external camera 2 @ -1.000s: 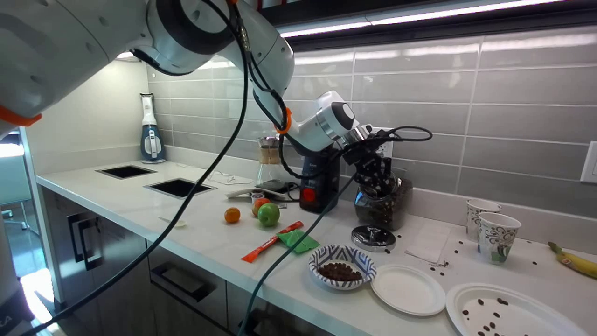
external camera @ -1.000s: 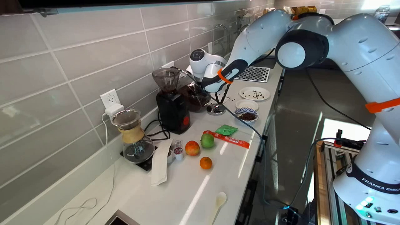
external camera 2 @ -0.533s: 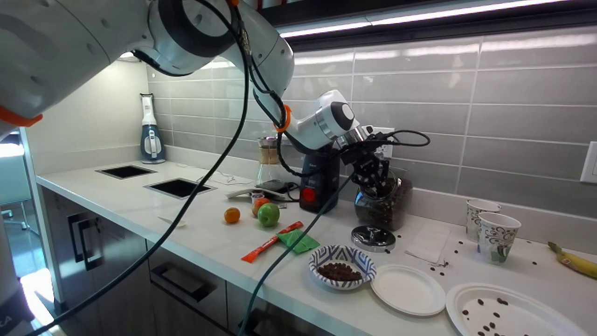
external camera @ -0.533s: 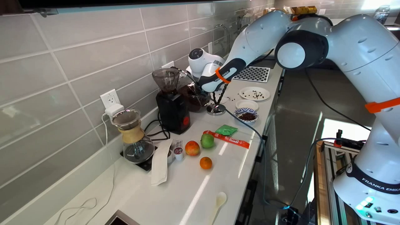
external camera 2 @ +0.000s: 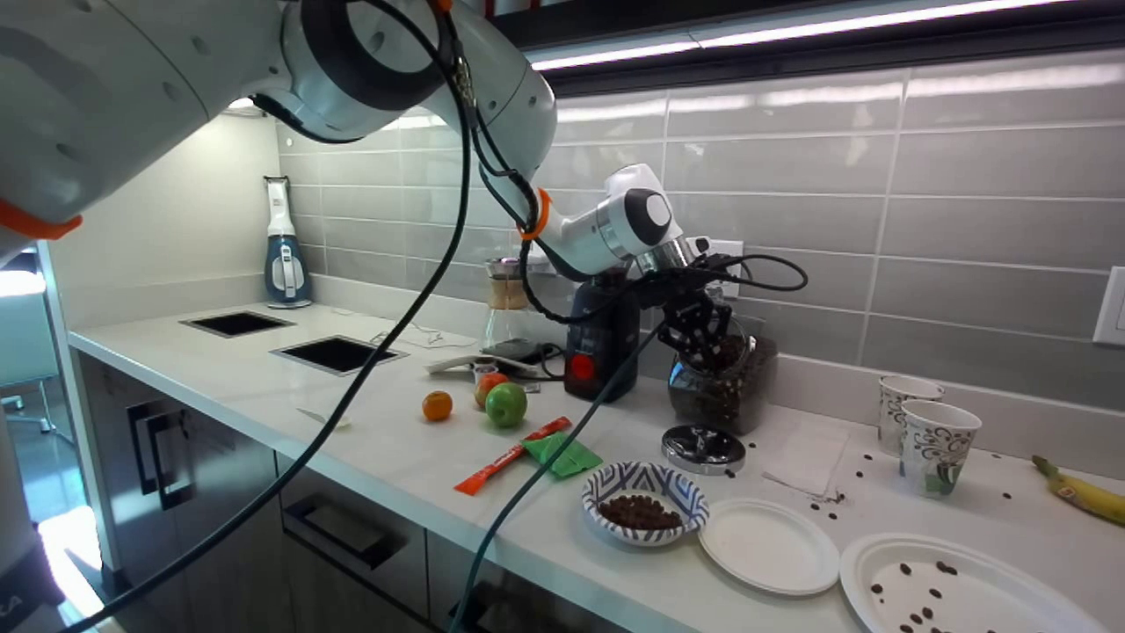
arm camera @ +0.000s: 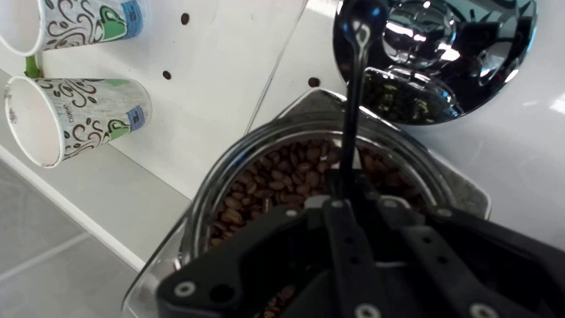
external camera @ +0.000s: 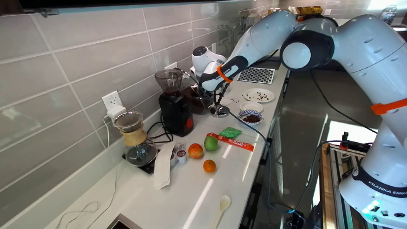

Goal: Transfer a spoonful of contents from the glass container to the right plate

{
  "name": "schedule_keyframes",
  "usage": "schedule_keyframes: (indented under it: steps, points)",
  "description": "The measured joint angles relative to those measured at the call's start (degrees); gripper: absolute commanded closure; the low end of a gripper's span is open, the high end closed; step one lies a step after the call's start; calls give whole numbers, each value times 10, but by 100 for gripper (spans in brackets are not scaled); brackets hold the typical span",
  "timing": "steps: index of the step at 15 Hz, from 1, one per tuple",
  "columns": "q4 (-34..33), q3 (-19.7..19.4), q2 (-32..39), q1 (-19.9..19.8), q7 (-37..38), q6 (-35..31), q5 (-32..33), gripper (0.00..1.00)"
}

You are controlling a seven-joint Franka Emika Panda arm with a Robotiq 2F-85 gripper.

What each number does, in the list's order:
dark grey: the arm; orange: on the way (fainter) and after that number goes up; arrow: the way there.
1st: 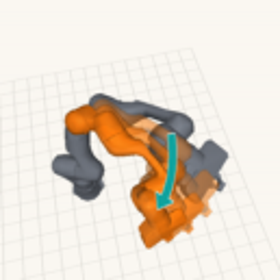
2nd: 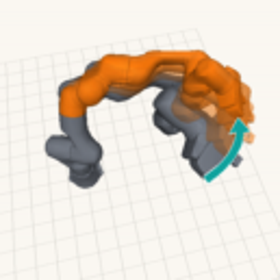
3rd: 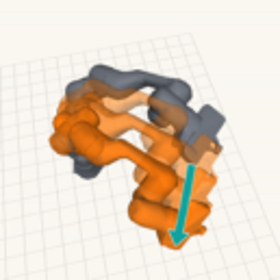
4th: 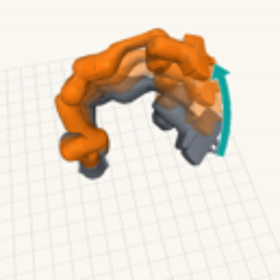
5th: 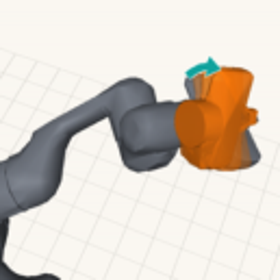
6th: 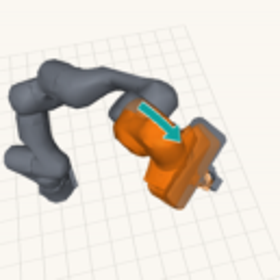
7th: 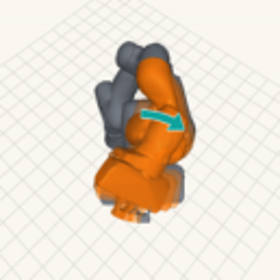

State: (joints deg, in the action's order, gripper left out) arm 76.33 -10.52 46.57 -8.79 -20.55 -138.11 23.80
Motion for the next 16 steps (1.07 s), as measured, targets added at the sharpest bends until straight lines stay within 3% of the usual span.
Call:
schedule_keyframes:
  steps: [16]
  points:
    - [12, 21, -23, -21, 53, 18, -93, 98]
